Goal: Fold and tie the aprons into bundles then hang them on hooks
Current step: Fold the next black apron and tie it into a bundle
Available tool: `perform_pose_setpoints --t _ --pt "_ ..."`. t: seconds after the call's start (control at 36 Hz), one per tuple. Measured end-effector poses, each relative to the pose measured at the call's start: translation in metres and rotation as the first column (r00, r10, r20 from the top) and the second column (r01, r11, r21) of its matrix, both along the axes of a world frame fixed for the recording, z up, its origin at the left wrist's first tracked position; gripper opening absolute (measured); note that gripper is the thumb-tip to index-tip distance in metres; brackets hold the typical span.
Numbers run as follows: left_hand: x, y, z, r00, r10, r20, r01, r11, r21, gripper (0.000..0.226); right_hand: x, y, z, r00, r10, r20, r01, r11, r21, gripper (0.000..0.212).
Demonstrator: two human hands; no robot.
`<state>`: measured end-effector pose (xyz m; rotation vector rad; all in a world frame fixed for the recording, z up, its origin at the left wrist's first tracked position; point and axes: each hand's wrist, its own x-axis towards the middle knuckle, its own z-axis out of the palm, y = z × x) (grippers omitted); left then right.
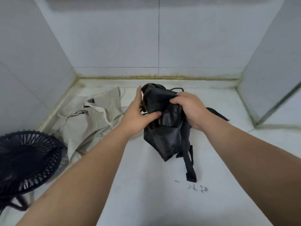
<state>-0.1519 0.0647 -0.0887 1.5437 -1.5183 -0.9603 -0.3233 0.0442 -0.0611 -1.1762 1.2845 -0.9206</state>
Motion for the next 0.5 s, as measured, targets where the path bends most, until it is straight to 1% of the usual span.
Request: perform_pose_setpoints --t 0.03,0.06,0.08,0.14,0.17,0.19,0.22,0.25,0.33,0.39,0.5 --pt "-0.010 0.007 0.007 1.000 0.007 0.022 -0.006 1.000 -0.013 0.092 -0.013 0.008 0.007 0.999 -0.012 0.040 0.011 1.000 0.011 0.011" --pt "-0.016 0.011 0.010 0.999 0.023 0.042 -0.022 0.999 -0.026 0.091 -0.020 0.012 0.011 0.996 -0.012 0.087 0.009 1.000 0.026 0.017" --pt "-0.027 0.018 0.015 0.997 0.050 0.067 -0.046 0.998 -0.051 0.081 -0.033 0.019 0.016 0.993 -0.008 0.119 0.003 0.999 0.043 0.024" --pt "-0.053 0.035 0.027 0.990 0.082 0.118 -0.065 0.988 -0.142 0.045 -0.060 0.037 0.027 0.990 0.020 0.141 -0.026 0.999 0.044 0.029" --pt "-0.066 0.043 0.031 0.986 0.083 0.141 -0.058 0.983 -0.173 0.025 -0.074 0.047 0.033 0.992 0.038 0.119 -0.042 0.999 0.032 0.028" --pt "-0.078 0.051 0.034 0.986 0.074 0.150 -0.045 0.981 -0.186 0.019 -0.086 0.057 0.037 0.995 0.064 0.073 -0.066 0.998 0.019 0.024" --pt "-0.090 0.060 0.034 0.988 0.064 0.138 -0.037 0.981 -0.189 0.022 -0.100 0.067 0.041 0.995 0.098 0.020 -0.098 0.995 0.013 0.019" --pt "-0.099 0.068 0.036 0.991 0.066 0.116 -0.046 0.984 -0.172 0.023 -0.110 0.075 0.044 0.992 0.129 -0.014 -0.129 0.991 0.024 0.019" --pt "-0.127 0.099 0.037 0.987 0.156 0.036 -0.148 0.974 -0.171 0.021 -0.150 0.100 0.050 0.982 0.185 0.029 -0.187 0.976 0.108 0.057" --pt "-0.142 0.121 0.034 0.970 0.241 -0.002 -0.239 0.959 -0.153 0.025 -0.169 0.121 0.052 0.978 0.208 0.033 -0.210 0.970 0.119 0.071" --pt "-0.161 0.166 0.034 0.913 0.402 -0.070 -0.407 0.908 -0.095 0.028 -0.192 0.163 0.042 0.945 0.324 -0.050 -0.315 0.939 0.136 0.097"
